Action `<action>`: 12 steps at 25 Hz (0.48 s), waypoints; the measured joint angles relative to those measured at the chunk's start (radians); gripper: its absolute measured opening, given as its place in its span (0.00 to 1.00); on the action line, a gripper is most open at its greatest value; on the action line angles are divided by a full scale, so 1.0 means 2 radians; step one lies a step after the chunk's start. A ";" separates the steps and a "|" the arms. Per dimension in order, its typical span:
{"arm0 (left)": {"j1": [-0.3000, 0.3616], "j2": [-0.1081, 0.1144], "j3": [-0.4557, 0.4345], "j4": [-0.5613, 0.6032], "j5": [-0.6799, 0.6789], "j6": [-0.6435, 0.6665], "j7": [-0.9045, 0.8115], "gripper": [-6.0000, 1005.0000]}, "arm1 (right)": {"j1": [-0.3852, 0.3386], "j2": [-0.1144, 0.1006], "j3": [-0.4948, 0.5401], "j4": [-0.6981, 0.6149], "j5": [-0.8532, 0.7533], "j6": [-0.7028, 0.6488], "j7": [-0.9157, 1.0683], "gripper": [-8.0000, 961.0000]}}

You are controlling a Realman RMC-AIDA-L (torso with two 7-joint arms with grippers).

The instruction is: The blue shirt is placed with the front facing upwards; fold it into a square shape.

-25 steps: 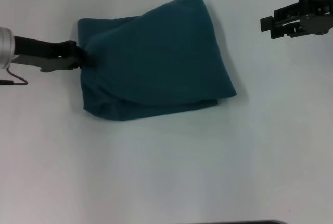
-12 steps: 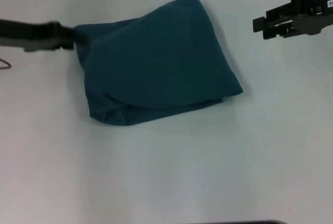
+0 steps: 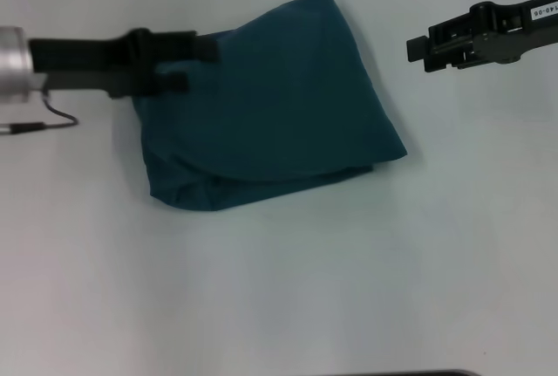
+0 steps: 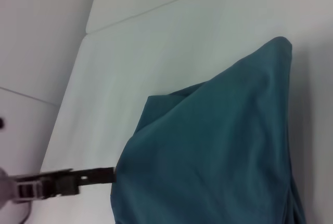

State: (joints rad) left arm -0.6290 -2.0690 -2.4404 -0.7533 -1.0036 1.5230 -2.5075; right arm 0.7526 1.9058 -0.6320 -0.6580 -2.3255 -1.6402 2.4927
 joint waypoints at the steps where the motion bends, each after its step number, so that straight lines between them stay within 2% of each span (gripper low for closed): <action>1: 0.000 0.000 0.000 0.000 0.000 0.000 0.000 0.76 | 0.000 0.000 0.000 0.000 0.000 0.000 0.000 0.52; 2: -0.010 -0.001 0.000 0.034 0.000 -0.029 -0.004 0.80 | -0.001 0.000 0.000 0.000 0.000 0.000 0.000 0.52; 3: -0.012 -0.001 0.000 0.041 0.000 -0.038 -0.005 0.84 | -0.002 0.000 0.000 0.000 0.000 0.000 0.000 0.52; 8: -0.023 -0.006 0.014 0.072 0.010 -0.108 -0.011 0.91 | -0.006 0.000 0.000 0.000 0.000 -0.002 0.000 0.52; 12: -0.024 -0.002 0.028 0.085 0.018 -0.125 -0.015 0.95 | -0.007 -0.001 0.000 0.000 0.000 -0.002 0.002 0.52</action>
State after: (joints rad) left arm -0.6779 -2.0731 -2.3840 -0.5829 -0.9678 1.2729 -2.5369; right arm 0.7380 1.9045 -0.6316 -0.6580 -2.3258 -1.6444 2.4973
